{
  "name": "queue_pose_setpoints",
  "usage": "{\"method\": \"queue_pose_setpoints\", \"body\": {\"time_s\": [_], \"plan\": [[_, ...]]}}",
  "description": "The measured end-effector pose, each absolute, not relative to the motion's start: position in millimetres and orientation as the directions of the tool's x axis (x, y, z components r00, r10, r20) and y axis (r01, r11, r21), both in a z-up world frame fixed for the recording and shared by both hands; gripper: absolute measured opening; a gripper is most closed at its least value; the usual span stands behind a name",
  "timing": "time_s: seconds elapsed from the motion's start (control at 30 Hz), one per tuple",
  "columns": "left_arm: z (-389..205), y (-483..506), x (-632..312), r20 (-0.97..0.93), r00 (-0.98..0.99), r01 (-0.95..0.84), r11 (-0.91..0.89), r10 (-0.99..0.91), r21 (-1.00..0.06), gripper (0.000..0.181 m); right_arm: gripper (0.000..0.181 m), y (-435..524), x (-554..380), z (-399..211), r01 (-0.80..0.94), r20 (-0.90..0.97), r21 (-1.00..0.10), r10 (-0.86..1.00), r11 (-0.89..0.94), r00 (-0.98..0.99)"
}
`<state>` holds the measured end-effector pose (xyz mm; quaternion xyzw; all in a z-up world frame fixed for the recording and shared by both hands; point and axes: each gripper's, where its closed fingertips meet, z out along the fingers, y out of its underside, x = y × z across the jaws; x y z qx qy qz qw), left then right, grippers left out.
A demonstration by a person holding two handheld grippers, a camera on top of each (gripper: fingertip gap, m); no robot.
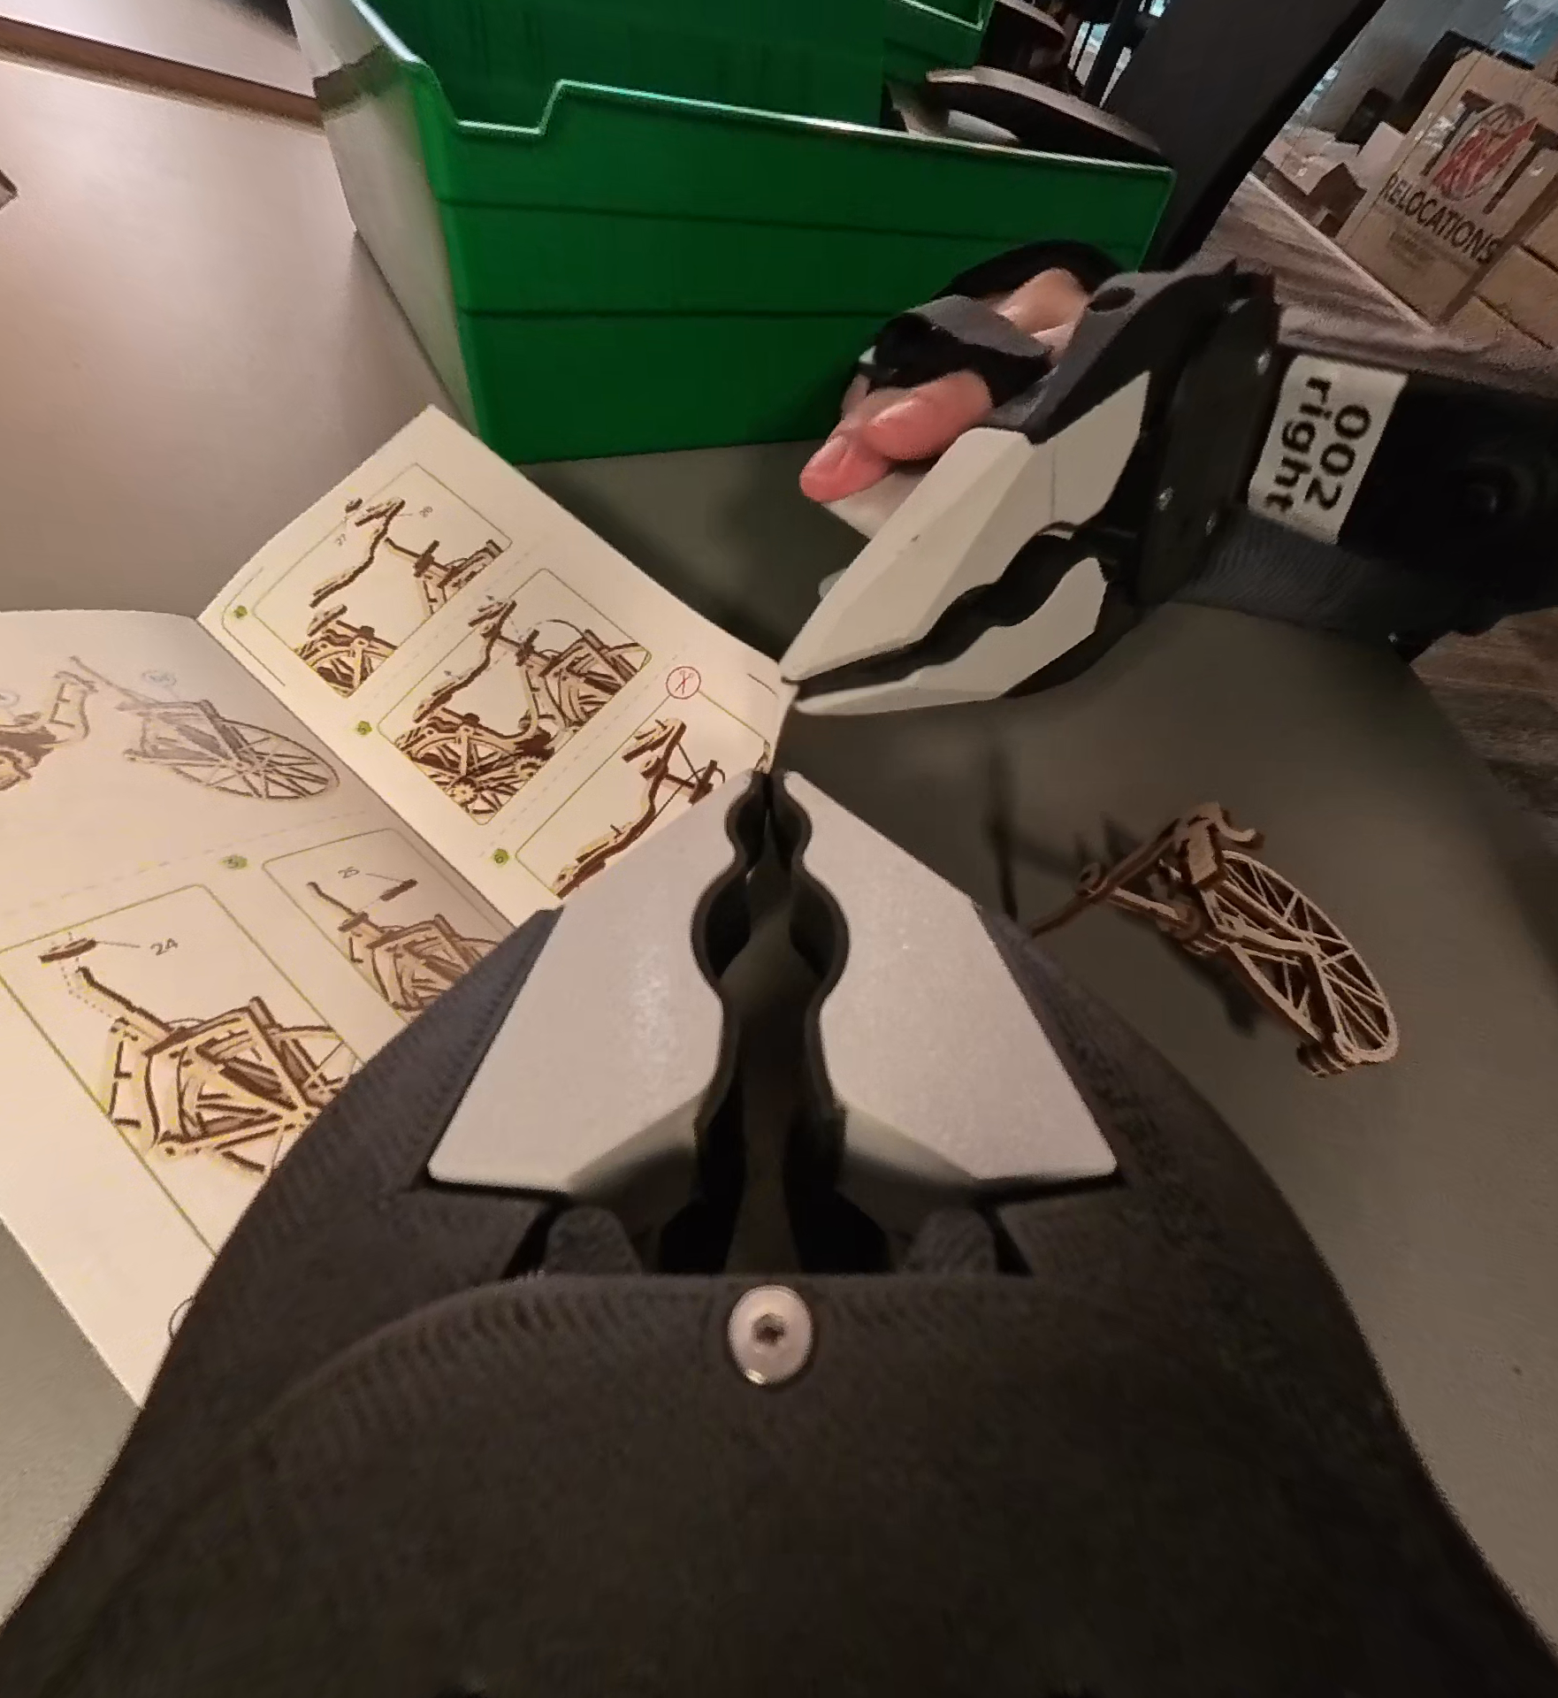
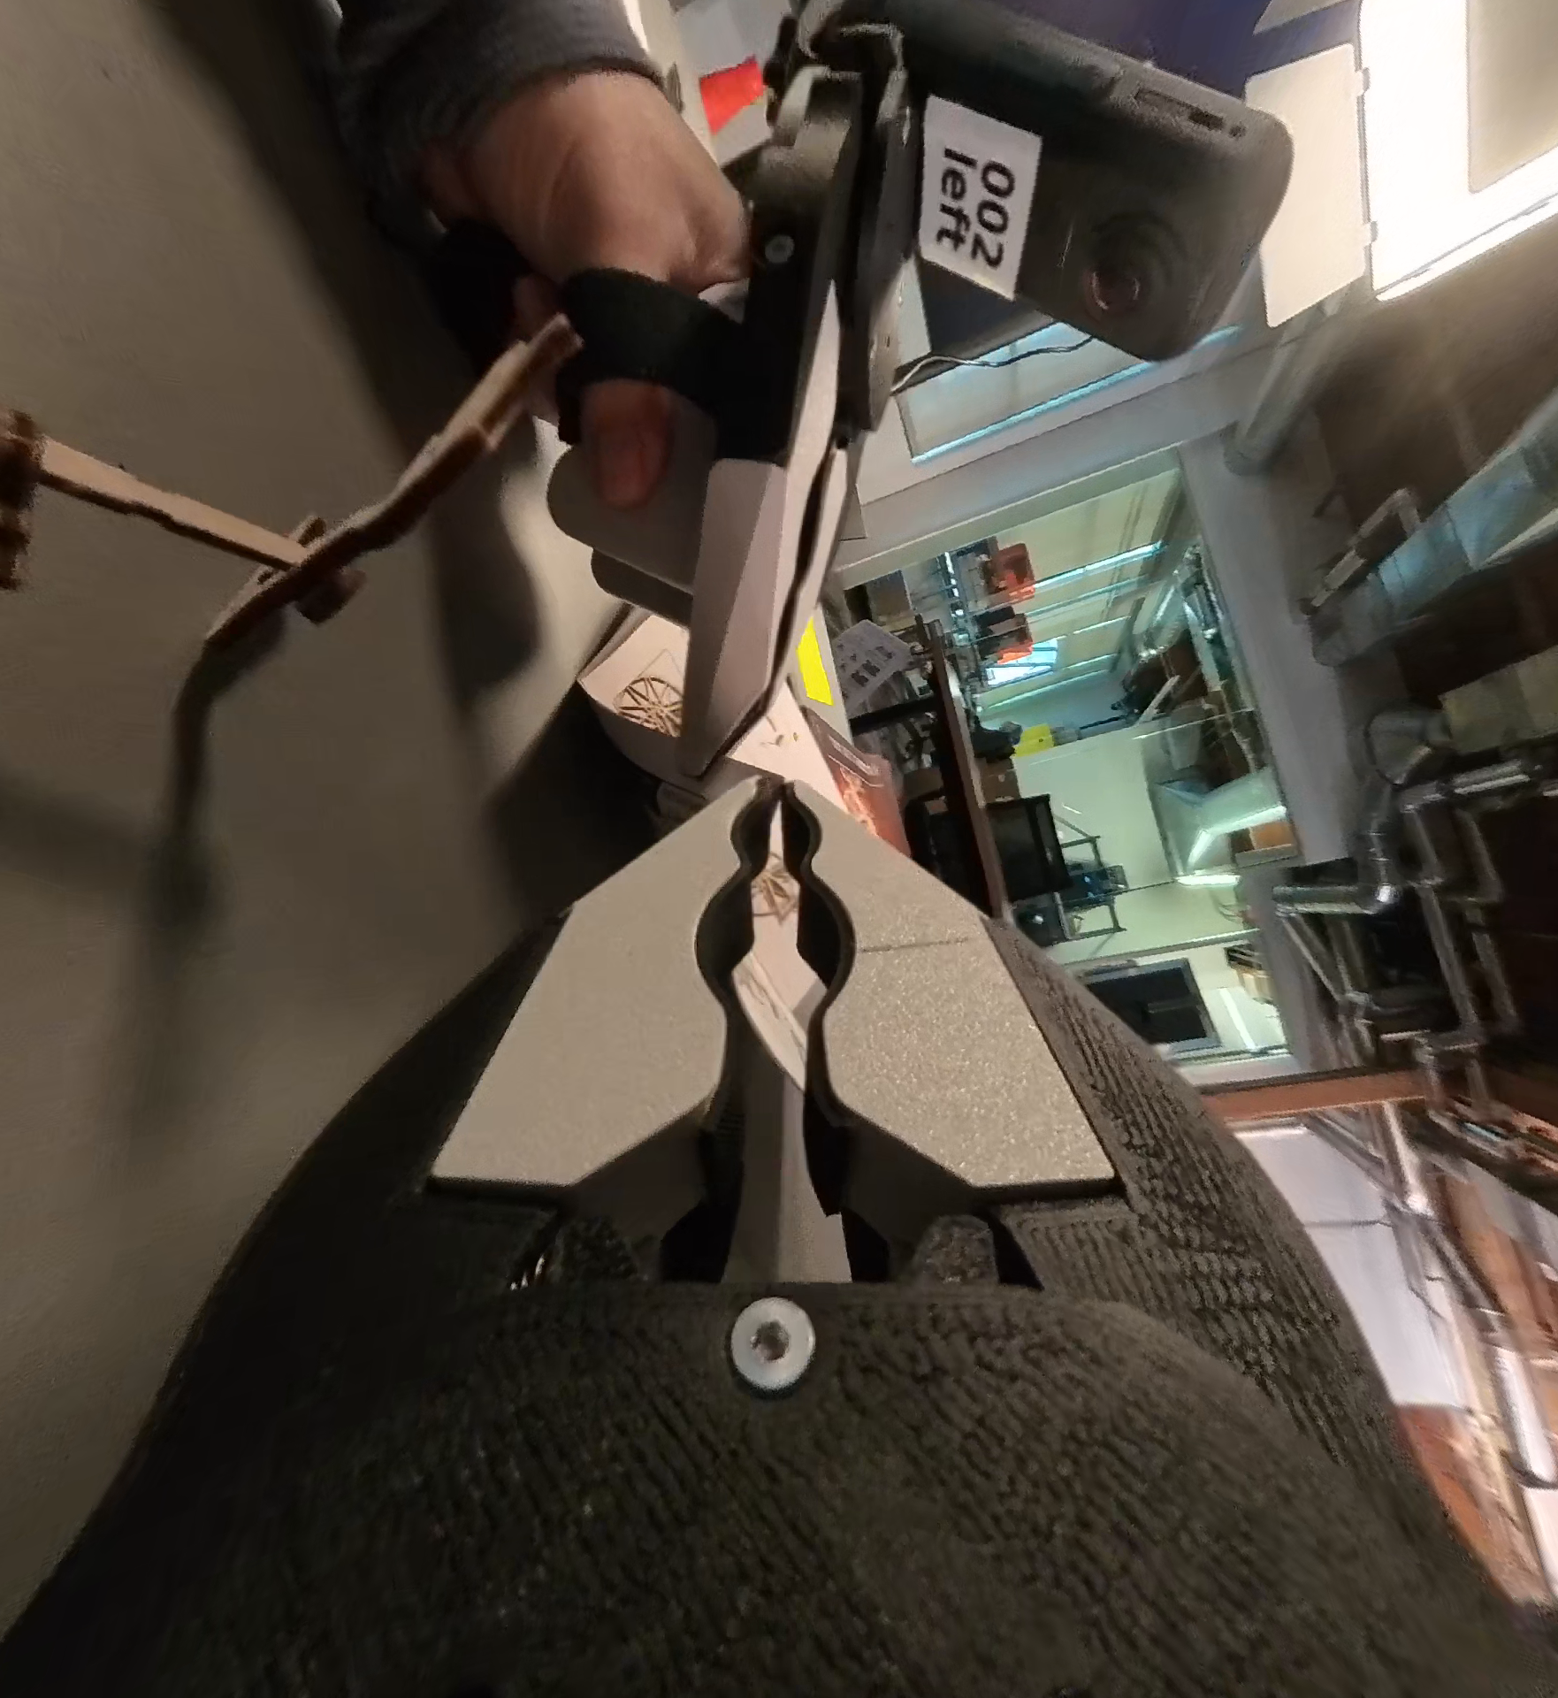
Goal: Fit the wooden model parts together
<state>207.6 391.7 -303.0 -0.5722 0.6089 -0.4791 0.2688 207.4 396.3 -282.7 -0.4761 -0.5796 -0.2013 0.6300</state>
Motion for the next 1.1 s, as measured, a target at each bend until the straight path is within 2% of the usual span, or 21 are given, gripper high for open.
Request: {"method": "queue_pose_setpoints", "body": {"time_s": [0.13, 0.27, 0.3, 0.37, 0.43, 0.5, 0.6, 0.77, 1.1], "plan": [[-300.6, 391.0, 206.8, 0.243, -0.213, -0.429, -0.133, -0.946, -0.894, 0.000, 0.000, 401.7, 209.8, -280.7, 0.857, 0.965, -0.249, 0.191, 0.451, 0.180], [-299.2, 391.3, 206.3, 0.253, -0.217, -0.422, -0.144, -0.943, -0.895, 0.000, 0.000, 399.0, 206.5, -280.8, 0.846, 0.960, -0.263, 0.209, 0.464, 0.184], [-299.0, 391.2, 206.4, 0.254, -0.217, -0.421, -0.144, -0.943, -0.896, 0.000, 0.000, 398.4, 206.0, -281.3, 0.839, 0.956, -0.277, 0.221, 0.468, 0.193], [-298.7, 391.0, 206.2, 0.251, -0.218, -0.418, -0.142, -0.943, -0.897, 0.000, 0.000, 395.6, 202.7, -281.1, 0.791, 0.912, -0.393, 0.307, 0.469, 0.272], [-297.7, 391.6, 206.0, 0.236, -0.212, -0.409, -0.133, -0.948, -0.903, 0.000, 0.012, 393.1, 200.7, -276.2, 0.711, 0.834, -0.538, 0.408, 0.453, 0.372], [-295.2, 392.8, 205.5, 0.195, -0.198, -0.385, -0.106, -0.961, -0.917, 0.000, 0.021, 395.5, 205.2, -273.1, 0.666, 0.776, -0.620, 0.455, 0.415, 0.438], [-294.3, 395.9, 205.8, 0.126, -0.158, -0.368, -0.060, -0.979, -0.928, 0.000, 0.020, 398.2, 209.9, -277.8, 0.673, 0.765, -0.628, 0.466, 0.390, 0.444], [-305.4, 393.6, 208.7, 0.049, -0.144, -0.429, 0.018, -0.988, -0.903, 0.000, 0.015, 395.8, 206.7, -280.9, 0.701, 0.802, -0.580, 0.442, 0.415, 0.402], [-312.6, 391.2, 210.1, 0.005, -0.150, -0.468, 0.066, -0.989, -0.881, 0.000, 0.008, 394.9, 209.2, -288.5, 0.678, 0.751, -0.632, 0.515, 0.376, 0.414]]}}
